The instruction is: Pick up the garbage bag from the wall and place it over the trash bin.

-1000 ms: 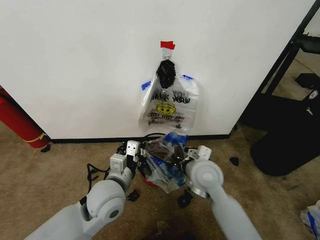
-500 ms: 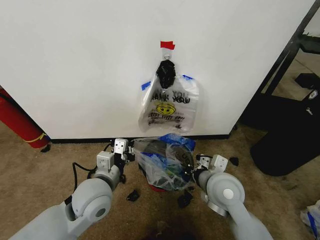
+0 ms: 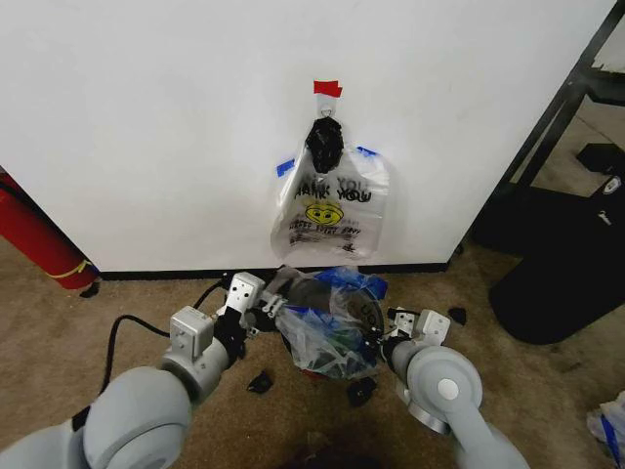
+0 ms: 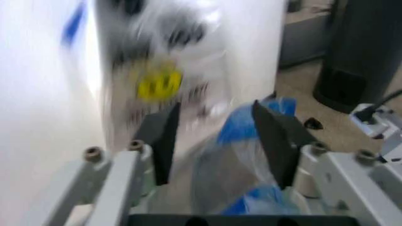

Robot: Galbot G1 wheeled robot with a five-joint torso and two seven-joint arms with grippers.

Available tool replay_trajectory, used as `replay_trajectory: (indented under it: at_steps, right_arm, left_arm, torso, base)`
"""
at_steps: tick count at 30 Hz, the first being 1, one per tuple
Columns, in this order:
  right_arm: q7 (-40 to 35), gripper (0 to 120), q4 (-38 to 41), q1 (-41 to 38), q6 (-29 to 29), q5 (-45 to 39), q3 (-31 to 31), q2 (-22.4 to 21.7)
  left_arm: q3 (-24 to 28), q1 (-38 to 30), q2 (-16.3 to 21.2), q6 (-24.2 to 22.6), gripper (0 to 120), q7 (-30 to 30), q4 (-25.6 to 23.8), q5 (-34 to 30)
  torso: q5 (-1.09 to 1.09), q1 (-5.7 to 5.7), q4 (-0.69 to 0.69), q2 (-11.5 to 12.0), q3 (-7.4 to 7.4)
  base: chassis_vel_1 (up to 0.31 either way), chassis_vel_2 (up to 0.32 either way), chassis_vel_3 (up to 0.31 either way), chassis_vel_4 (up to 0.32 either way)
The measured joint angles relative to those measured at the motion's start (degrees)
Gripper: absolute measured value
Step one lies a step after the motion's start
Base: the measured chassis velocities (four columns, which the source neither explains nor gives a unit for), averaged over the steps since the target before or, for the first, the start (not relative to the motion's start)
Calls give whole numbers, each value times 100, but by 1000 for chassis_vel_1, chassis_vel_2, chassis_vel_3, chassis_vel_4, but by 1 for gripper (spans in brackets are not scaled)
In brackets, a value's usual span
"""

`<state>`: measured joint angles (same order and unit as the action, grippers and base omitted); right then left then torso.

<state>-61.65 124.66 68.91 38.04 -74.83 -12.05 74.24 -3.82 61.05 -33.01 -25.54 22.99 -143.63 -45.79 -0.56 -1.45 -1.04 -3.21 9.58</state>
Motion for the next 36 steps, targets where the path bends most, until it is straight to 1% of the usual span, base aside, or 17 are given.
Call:
replay_trajectory:
  at_steps: [1, 2, 4, 5, 7, 8, 12, 14, 15, 19, 26, 28, 29, 32, 34, 35, 36]
  right_arm:
    - [0, 0, 0, 0, 0, 0, 0, 0]
    - [2, 0, 9, 21, 0, 14, 2, 7]
    - [2, 0, -17, -41, 2, 16, 79, 13]
    - [6, 0, -58, -120, 10, 3, 169, 13]
    - [7, 0, -87, -169, 22, -13, 216, 15]
    - [7, 0, -87, -169, 22, -13, 216, 15]
    - [6, 0, -131, -247, 36, -18, 225, 62]
    - [4, 0, -153, -265, 37, -20, 230, 66]
    - [-1, 0, -171, -288, 37, -31, 232, 73]
    - [-3, 0, -210, -339, 37, -51, 242, 66]
    - [27, 0, -263, -377, 36, -60, 247, 38]
    - [53, 0, -280, -378, 37, -62, 248, 28]
    - [53, 0, -280, -378, 37, -62, 248, 28]
    - [80, 0, -316, -388, 37, -62, 261, 27]
    - [90, 0, -333, -413, 38, -62, 288, 35]
    - [90, 0, -333, -413, 38, -62, 288, 35]
    - [92, 0, -335, -422, 41, -64, 297, 39]
  left_arm:
    - [0, 0, 0, 0, 50, 0, 0, 0]
    - [242, -245, 200, 221, 59, -618, 69, 915]
    - [445, -319, 274, 358, 66, -1022, 237, 1559]
    - [747, -478, 258, 413, 72, -1285, 456, 1961]
    - [1325, -882, 139, 427, 79, -1429, 826, 2230]
    - [1325, -882, 139, 427, 79, -1429, 826, 2230]
    - [2712, -2073, -233, 398, 96, -1453, 1722, 2377]
    - [2928, -2322, -317, 390, 97, -1442, 1944, 2385]
    - [3058, -2470, -384, 398, 97, -1437, 2125, 2428]
    - [3137, -2601, -524, 508, 94, -1413, 2384, 2731]
    - [3219, -2762, -608, 625, 87, -1372, 2607, 3160]
    - [3227, -2789, -695, 664, 77, -1226, 2659, 3201]
    - [3227, -2789, -695, 664, 77, -1226, 2659, 3201]
    - [3237, -2838, -763, 672, 68, -1154, 2688, 3204]
    - [3274, -2893, -827, 688, 56, -1121, 2769, 3203]
    - [3274, -2893, -827, 688, 56, -1121, 2769, 3203]
    - [3285, -2902, -855, 705, 51, -1081, 2797, 3187]
  torso:
    - [0, 0, 0, 0, 0]
    - [1, 0, -1, 0, 0]
    - [1, 0, -1, 0, 0]
    - [1, 0, 4, 0, 0]
    - [-2, 0, 5, 0, 0]
    - [-2, 0, 5, 0, 0]
    - [0, 0, -2, 0, 1]
    - [1, 0, -1, 1, 1]
    - [1, 0, -1, 1, 1]
    - [0, 0, 0, 1, 1]
    - [1, 0, 1, 1, 1]
    - [0, 0, 0, 1, 1]
    - [0, 0, 0, 1, 1]
    - [1, 0, 1, 1, 0]
    - [0, 0, 1, 1, 1]
    - [0, 0, 1, 1, 1]
    - [1, 0, 1, 1, 1]
  base:
    - [0, 0, 0, 0]
    - [0, 0, 0, 0]
    - [0, 0, 0, 0]
    - [0, 0, 0, 0]
    - [0, 0, 0, 0]
    - [0, 0, 0, 0]
    - [0, 0, 0, 0]
    - [0, 0, 0, 0]
    - [0, 0, 0, 0]
    - [0, 0, 0, 0]
    - [0, 0, 0, 0]
    - [0, 0, 0, 0]
    - [0, 0, 0, 0]
    - [0, 0, 0, 0]
    - [0, 0, 0, 0]
    - [0, 0, 0, 0]
    - [0, 0, 0, 0]
